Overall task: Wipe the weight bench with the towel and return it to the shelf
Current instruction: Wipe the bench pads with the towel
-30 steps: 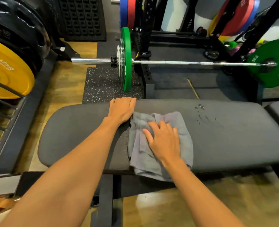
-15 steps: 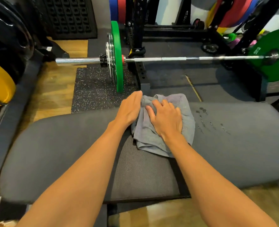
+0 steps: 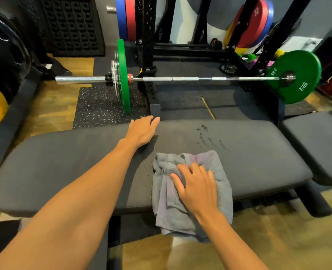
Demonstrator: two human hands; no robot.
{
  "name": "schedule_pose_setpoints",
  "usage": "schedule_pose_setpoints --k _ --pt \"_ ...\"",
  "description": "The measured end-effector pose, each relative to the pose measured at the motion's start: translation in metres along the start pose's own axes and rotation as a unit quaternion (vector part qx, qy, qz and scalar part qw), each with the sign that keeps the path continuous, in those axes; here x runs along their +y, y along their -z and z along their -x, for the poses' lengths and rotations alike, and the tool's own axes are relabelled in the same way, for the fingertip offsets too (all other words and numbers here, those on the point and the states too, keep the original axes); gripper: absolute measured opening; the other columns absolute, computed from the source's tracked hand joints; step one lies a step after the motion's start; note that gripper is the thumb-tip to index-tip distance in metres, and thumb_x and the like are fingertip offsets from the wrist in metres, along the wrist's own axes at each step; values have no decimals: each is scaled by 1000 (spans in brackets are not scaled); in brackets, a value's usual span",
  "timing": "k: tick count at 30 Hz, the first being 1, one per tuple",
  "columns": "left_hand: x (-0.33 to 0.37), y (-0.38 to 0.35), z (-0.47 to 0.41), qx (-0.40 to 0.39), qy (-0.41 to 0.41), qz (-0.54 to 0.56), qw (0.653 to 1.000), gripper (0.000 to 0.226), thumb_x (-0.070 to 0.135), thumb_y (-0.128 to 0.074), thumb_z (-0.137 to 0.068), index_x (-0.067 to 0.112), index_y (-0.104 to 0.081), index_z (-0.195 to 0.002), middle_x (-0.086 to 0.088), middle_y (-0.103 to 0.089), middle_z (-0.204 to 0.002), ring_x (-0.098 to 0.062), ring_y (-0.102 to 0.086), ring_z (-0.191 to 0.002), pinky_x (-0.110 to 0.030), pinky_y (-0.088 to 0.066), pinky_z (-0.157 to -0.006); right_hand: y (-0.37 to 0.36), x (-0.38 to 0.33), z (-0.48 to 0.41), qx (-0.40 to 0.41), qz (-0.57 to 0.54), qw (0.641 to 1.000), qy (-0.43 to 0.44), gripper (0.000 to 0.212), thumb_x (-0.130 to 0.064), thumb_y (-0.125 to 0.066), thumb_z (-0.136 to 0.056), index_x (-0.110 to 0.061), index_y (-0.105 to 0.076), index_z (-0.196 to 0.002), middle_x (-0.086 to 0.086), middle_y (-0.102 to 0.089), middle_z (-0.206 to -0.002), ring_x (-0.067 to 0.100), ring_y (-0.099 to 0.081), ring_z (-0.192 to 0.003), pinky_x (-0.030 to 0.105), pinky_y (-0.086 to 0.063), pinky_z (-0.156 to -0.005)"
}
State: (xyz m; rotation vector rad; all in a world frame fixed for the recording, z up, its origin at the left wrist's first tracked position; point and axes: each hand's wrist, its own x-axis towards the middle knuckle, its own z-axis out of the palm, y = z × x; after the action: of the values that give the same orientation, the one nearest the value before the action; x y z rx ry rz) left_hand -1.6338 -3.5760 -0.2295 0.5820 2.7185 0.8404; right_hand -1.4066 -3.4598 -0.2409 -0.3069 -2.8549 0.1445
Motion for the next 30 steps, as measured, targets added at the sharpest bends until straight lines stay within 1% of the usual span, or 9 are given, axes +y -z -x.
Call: schedule_pose_setpoints --k 2,4,7,11,16,22,25,27,30 --pt "5 -7 -15 -9 -10 34 999 57 49 -23 -102 14 -45 -141 -10 -48 -145 -33 -42 -133 -53 -15 -117 -3 4 -8 2 -6 1000 -7 33 -55 -38 -96 -31 -60 -98 -6 -54 -80 19 -48 -71 35 -36 -61" --pt "7 -15 -34 3 -24 87 996 55 49 -23 -101 16 -51 -135 -8 -56 -138 -32 -47 -127 -47 -26 -111 -11 5 -25 8 -23 999 -24 30 -54 -39 -96 -32 -59 -93 -8 -53 -77 16 -47 -68 34 -36 -59" --pt "11 -23 -56 19 3 145 989 63 56 -19 -98 15 -63 -116 -2 -70 -111 -30 -56 -109 -41 -37 -91 -22 10 -33 32 -54 998 -15 28 -55 -38 -96 -34 -56 -89 -10 -49 -73 15 -44 -64 31 -30 -57" --pt "17 -28 -70 31 57 197 978 64 62 -16 -94 29 -69 -109 10 -72 -84 -23 -57 -102 -42 -38 -94 -34 16 -82 44 -52 998 -13 27 -51 -44 -96 -29 -57 -90 -2 -54 -75 24 -54 -70 34 -28 -59" --pt "5 -27 -71 61 56 243 967 59 58 -17 -95 24 -63 -113 1 -62 -124 -24 -52 -112 -39 -34 -89 -64 19 -211 15 -35 999 3 36 -50 -38 -98 -22 -61 -105 8 -65 -100 31 -60 -92 39 -32 -70" --pt "9 -28 -62 52 31 165 984 55 58 -20 -97 25 -49 -131 -1 -55 -135 -27 -49 -121 -34 -28 -86 -51 22 -186 25 -21 999 11 39 -53 -37 -98 -22 -60 -106 7 -64 -98 29 -58 -89 40 -34 -71" --pt "22 -31 -54 10 29 75 997 60 59 -17 -97 19 -59 -113 -7 -61 -126 -33 -52 -116 -44 -31 -96 -29 33 -124 -19 -33 999 -7 36 -55 -38 -97 -26 -58 -105 3 -62 -94 28 -57 -87 41 -39 -72" --pt "37 -35 -48 6 3 8 1000 60 55 -16 -99 18 -62 -90 -9 -64 -105 -35 -56 -107 -48 -27 -96 -14 45 -76 -17 -30 999 -18 35 -55 -38 -96 -29 -59 -105 1 -61 -90 26 -57 -82 41 -41 -69" --pt "57 -45 -45 12 -21 -5 1000 51 49 -20 -101 23 -39 -62 -3 -52 -75 -36 -56 -90 -48 -28 -91 2 59 -23 -3 -28 999 -38 32 -55 -39 -96 -30 -58 -100 -3 -57 -82 22 -52 -72 39 -39 -62"
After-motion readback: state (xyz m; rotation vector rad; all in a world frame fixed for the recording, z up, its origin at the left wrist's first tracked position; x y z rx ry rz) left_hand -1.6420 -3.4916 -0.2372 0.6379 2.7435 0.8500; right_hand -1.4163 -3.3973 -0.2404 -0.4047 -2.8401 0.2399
